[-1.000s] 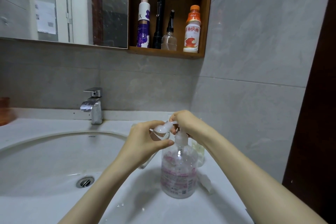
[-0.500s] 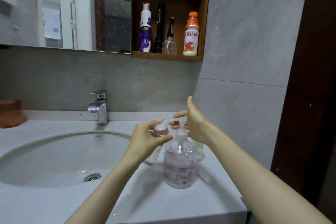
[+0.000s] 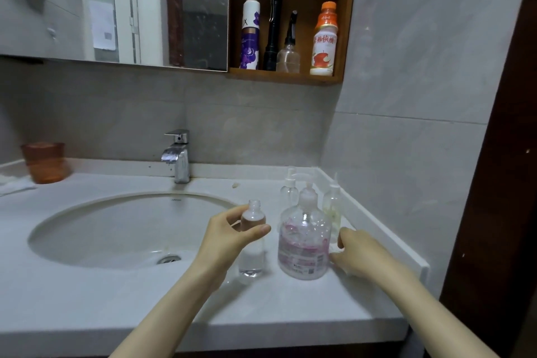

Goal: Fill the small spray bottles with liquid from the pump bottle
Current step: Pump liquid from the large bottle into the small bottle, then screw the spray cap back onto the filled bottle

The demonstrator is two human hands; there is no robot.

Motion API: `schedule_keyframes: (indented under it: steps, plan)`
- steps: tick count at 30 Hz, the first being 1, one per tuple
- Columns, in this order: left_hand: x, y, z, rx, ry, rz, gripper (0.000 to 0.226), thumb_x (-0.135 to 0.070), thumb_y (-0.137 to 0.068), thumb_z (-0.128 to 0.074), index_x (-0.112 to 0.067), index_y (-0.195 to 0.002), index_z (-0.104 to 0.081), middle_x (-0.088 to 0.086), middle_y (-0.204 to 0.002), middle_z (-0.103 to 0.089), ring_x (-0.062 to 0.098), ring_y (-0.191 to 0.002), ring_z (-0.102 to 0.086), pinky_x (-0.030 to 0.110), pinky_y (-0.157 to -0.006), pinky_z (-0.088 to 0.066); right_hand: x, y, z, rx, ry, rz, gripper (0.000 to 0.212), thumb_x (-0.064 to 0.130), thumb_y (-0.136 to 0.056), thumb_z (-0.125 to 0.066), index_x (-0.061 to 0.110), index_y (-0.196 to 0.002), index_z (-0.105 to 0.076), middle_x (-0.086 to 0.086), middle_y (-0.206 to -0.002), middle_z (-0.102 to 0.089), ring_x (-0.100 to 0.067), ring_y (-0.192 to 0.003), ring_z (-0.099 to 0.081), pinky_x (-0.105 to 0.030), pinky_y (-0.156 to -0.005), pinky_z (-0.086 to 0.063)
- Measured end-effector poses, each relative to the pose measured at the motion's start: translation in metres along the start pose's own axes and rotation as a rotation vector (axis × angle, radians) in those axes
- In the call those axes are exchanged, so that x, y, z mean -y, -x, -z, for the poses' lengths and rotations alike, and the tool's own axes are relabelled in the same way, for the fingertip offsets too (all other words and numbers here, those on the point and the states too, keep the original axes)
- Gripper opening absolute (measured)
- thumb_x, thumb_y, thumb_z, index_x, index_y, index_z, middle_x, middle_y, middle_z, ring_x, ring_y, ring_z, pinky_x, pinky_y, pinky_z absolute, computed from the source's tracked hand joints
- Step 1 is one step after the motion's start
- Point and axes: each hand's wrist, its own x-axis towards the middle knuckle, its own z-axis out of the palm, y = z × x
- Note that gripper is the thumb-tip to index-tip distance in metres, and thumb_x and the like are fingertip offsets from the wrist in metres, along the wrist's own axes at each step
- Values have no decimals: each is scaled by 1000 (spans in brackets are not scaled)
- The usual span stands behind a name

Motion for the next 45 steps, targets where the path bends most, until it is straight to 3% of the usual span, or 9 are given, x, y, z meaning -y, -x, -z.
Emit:
schedule_keyframes:
  steps: [2, 7, 10, 14, 18, 23, 28, 37, 45]
  plan:
    - [1, 5, 1, 11, 21, -1, 23, 1, -72, -76, -13, -90, -73, 4, -91, -73, 11, -86, -65, 22, -83, -52, 0, 1, -5, -17, 24, -9, 32, 37, -88, -53, 14, -110, -51, -8, -117, -57, -27, -106, -56, -31, -78, -44]
    - [3, 10, 8, 88, 20, -14, 21, 0, -74, -74, -10, -93, -72, -3, -86, -72, 5, -82, -63, 11, -73, -49, 0, 3, -7, -183, 32, -28, 13, 17, -87, -49, 11, -97, -53, -13, -113, -57, -32, -103, -57, -32, -76, -45]
    - [4, 9, 10, 116, -22, -24, 18, -3, -76, -74, -11, -92, -72, -1, -86, -70, 6, -81, -62, 13, -75, -49, -4, 10, 15, -432, -68, -26, 19, 13, -91, -48, 1, -102, -59, -20, -105, -54, -38, -99, -54, -36, -76, -42]
    - [4, 8, 12, 135, -23, -42, 17, -3, -77, -73, -12, -91, -70, -4, -85, -69, 5, -81, -61, 14, -76, -47, 19, 50, 78, -741, -317, 200, 20, 14, -89, -61, 7, -107, -65, -6, -93, -48, -32, -90, -53, -30, -73, -33]
    - [6, 7, 10, 116, -10, -35, 22, -3, -76, -73, -10, -97, -71, -4, -85, -71, 5, -82, -63, 12, -74, -47, 63, 85, 130, -569, -616, 490, 16, 20, -75, -74, 25, -85, -64, 7, -86, -66, -15, -82, -64, -31, -73, -52]
    - [7, 11, 9, 126, 9, -22, 19, -2, -77, -73, -13, -92, -71, -5, -82, -71, 6, -81, -63, 14, -74, -48, 103, 72, 165, -270, -386, 669, 17, 18, -80, -72, 23, -94, -65, 9, -84, -61, -5, -76, -59, -17, -66, -45]
    - [6, 12, 10, 134, 9, -29, 18, -2, -76, -73, -13, -90, -71, -5, -79, -70, 6, -79, -62, 14, -75, -49, 127, 51, 174, -250, -128, 706, 17, 19, -84, -69, 22, -98, -61, 12, -88, -57, -7, -81, -56, -11, -61, -40]
    - [1, 11, 10, 146, 24, -35, 20, 1, -76, -72, -13, -90, -70, -8, -77, -69, 4, -77, -62, 14, -74, -49, 140, 36, 171, -249, -49, 682, 21, 15, -85, -67, 15, -106, -64, 2, -97, -58, -11, -78, -54, -11, -60, -42]
    - [2, 12, 11, 160, 12, -50, 17, 0, -76, -72, -13, -87, -70, -4, -77, -66, 7, -75, -58, 13, -72, -48, 148, 22, 156, -214, -39, 677, 21, 17, -82, -69, 15, -103, -67, 0, -94, -62, -10, -75, -55, -20, -63, -46]
